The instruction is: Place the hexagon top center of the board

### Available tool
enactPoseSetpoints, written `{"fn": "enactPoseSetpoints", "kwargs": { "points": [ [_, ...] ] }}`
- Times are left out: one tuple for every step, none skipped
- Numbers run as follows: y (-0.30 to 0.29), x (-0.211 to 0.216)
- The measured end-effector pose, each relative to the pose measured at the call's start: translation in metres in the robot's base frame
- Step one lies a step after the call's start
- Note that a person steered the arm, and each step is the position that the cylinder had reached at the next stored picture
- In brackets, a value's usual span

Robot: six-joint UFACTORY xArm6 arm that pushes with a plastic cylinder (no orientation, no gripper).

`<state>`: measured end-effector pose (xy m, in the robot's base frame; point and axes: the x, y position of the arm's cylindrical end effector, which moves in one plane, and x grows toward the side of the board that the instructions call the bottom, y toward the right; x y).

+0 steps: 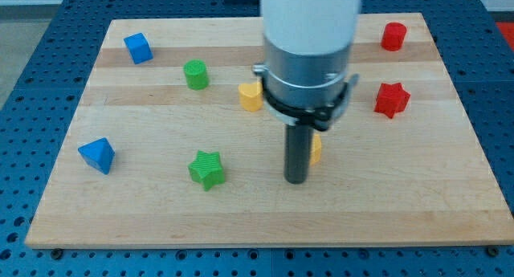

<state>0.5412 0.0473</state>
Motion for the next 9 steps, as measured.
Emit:
{"fn": "enactPoseSetpoints", "kwargs": {
  "points": [
    [0.01, 0.002],
    [0.022, -0.022],
    [0.022, -0.084],
    [0.022, -0.134],
    [0.017, -0.173],
    [0.04, -0.165],
    [0.057, -0.113],
    [0.055, -0.064],
    [0.047, -0.051]
  ]
}}
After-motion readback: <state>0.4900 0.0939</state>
